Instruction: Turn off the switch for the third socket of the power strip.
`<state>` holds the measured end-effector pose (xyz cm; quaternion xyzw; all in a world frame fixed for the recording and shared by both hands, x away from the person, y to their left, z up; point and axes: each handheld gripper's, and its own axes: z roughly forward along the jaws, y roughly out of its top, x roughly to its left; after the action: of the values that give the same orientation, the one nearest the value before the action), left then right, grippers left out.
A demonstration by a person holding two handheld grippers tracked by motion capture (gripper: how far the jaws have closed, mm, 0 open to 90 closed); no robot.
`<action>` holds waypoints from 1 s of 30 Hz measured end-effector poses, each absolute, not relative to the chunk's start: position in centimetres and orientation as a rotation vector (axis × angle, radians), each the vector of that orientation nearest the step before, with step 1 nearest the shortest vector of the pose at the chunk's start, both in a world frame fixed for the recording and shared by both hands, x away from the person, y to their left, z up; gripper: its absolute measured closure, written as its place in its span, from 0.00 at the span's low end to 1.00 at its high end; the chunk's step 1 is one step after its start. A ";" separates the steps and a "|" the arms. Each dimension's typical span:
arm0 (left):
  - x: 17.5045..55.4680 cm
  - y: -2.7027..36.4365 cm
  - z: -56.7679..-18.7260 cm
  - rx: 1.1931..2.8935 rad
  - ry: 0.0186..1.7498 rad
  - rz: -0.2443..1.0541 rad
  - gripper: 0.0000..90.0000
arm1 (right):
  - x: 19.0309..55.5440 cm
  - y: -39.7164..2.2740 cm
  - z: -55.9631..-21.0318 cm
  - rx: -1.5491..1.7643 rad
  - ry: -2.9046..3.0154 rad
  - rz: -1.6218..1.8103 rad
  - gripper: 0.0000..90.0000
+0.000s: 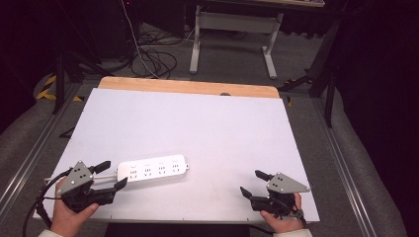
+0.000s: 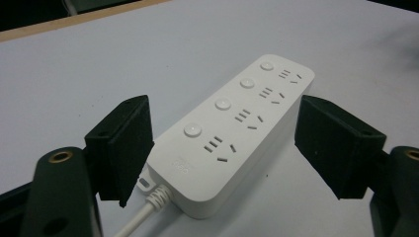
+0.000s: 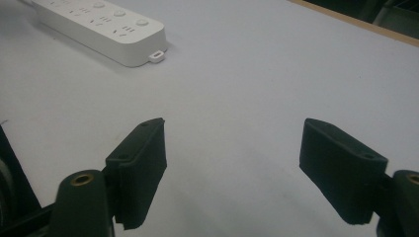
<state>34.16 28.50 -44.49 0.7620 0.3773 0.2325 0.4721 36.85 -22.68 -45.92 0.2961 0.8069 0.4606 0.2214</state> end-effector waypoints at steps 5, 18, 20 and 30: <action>34.8 27.7 -43.6 1.862 0.909 0.552 0.27 | 36.9 -22.6 -46.0 0.816 2.239 1.266 0.29; 36.2 25.8 -42.1 1.888 0.884 0.556 0.28 | 36.9 -22.5 -46.0 0.812 2.244 1.267 0.30; 36.4 25.4 -42.0 1.884 0.885 0.550 0.28 | 36.9 -22.5 -46.0 0.811 2.245 1.267 0.30; 37.4 23.9 -41.6 1.915 0.857 0.543 0.28 | 36.9 -22.5 -46.0 0.811 2.247 1.266 0.30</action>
<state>37.38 23.86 -41.58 0.7808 0.3495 0.2213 0.4682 36.88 -22.51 -46.01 0.2927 0.8112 0.4572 0.2173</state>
